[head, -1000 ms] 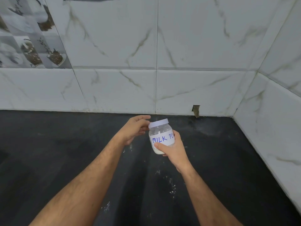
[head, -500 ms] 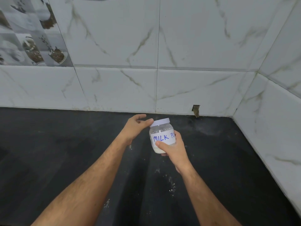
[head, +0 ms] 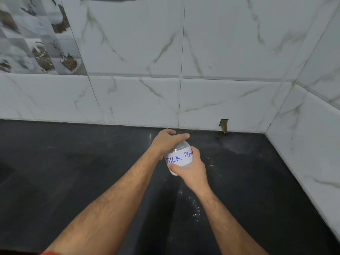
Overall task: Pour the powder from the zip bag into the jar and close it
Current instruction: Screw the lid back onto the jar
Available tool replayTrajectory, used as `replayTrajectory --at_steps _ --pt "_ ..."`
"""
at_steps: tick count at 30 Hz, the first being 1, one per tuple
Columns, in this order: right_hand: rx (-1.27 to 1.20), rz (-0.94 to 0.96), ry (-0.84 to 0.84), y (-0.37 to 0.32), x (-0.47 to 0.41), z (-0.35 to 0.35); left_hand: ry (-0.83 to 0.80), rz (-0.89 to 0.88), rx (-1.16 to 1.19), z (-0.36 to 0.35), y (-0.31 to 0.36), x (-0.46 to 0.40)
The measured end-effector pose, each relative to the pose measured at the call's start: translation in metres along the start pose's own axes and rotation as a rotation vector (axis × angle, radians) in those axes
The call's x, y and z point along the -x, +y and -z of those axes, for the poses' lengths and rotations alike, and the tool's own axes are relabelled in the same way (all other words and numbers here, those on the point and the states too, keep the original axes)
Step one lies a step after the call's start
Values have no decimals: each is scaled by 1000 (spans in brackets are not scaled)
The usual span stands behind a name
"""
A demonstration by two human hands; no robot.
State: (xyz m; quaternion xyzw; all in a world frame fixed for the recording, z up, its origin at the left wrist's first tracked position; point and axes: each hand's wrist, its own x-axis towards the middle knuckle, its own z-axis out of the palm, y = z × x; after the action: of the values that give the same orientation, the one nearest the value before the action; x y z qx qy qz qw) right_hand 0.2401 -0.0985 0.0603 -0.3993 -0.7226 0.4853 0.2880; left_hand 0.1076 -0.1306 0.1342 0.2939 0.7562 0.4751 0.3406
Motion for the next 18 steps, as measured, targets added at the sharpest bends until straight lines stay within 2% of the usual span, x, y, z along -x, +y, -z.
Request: replayTrajectory --at_steps 11,18 --pt "-194 -4 -123 -1 -5 9 -63 -158 33 -2 3 -2" --pt "-274 -6 -174 6 -5 -1 -76 -169 -41 5 -2 -3"
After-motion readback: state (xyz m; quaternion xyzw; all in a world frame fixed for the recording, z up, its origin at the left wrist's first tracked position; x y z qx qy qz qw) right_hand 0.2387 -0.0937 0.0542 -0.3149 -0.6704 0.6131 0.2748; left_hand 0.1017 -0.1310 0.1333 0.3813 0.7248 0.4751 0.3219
